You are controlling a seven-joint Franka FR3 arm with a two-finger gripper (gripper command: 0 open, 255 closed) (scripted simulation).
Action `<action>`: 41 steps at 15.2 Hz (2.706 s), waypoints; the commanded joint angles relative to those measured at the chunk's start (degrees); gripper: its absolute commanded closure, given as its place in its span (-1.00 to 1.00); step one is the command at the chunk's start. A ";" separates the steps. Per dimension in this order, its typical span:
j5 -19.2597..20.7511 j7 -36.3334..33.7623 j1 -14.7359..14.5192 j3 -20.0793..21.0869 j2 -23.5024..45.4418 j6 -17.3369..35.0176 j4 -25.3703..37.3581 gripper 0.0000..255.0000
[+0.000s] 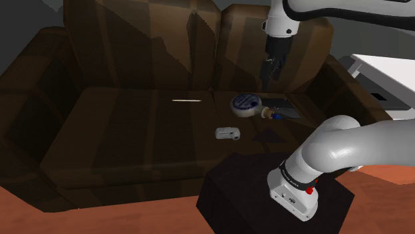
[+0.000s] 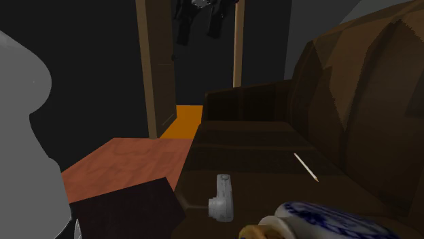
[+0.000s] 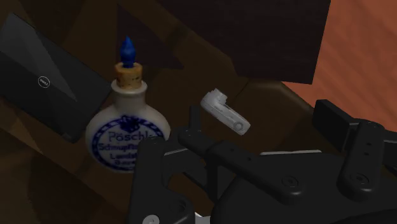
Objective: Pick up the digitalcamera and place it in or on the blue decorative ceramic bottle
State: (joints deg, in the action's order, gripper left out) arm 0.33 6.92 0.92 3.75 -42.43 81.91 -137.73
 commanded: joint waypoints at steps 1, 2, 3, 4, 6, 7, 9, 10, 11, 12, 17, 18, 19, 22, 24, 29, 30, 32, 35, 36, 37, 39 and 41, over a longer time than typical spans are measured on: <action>0.00 0.00 0.00 0.00 0.00 0.00 0.00 -1.00; 0.17 0.86 -0.34 -0.11 -0.46 2.35 -2.24 -1.00; 0.34 1.71 -0.69 -0.23 -0.82 4.73 -4.43 -1.00; 0.51 2.55 -1.02 -0.34 -1.08 7.15 -6.55 -1.00; 0.86 4.20 -1.66 -0.57 -1.29 12.12 -10.60 -1.00; 1.04 5.00 -1.98 -0.70 -1.22 14.68 -12.52 -1.00; 1.42 6.57 -2.59 -0.95 -0.70 19.98 -16.17 -1.00; 1.61 7.34 -2.87 -1.07 -0.23 22.73 -17.88 -1.00; 1.82 8.10 -3.14 -1.20 0.39 25.56 -19.51 -1.00; 2.03 8.85 -3.40 -1.32 1.18 28.47 -21.05 -1.00; 3.34 12.37 -4.44 -1.91 7.86 44.31 -27.33 -1.00; 3.65 13.02 -4.58 -1.99 9.80 47.75 -28.25 -1.00; 4.02 13.64 -4.69 -2.07 11.95 51.27 -29.04 -1.00; 5.42 15.24 -4.79 -2.16 19.62 62.22 -30.59 -1.00; 6.82 15.95 -4.51 -1.99 25.64 69.68 -30.88 -1.00; 9.51 14.72 -3.08 -1.45 32.91 77.33 -30.85 -1.00; 10.19 14.25 -2.70 -1.32 34.18 78.54 -30.80 -1.00; 11.91 13.06 -1.88 -1.09 36.78 80.93 -30.62 -1.00; 12.52 12.63 -1.66 -1.07 37.54 81.61 -30.54 -1.00; 12.51 12.63 -1.66 -1.08 37.54 81.61 -30.54 -1.00; 12.52 12.63 -1.66 -1.08 37.54 81.61 -30.54 -1.00; 12.52 12.63 -1.66 -1.08 37.54 81.61 -30.54 -1.00; 12.51 12.63 -1.66 -1.08 37.54 81.60 -30.54 1.00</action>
State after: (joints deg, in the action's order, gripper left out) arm 12.84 19.55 -0.74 2.67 -4.89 163.51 -168.27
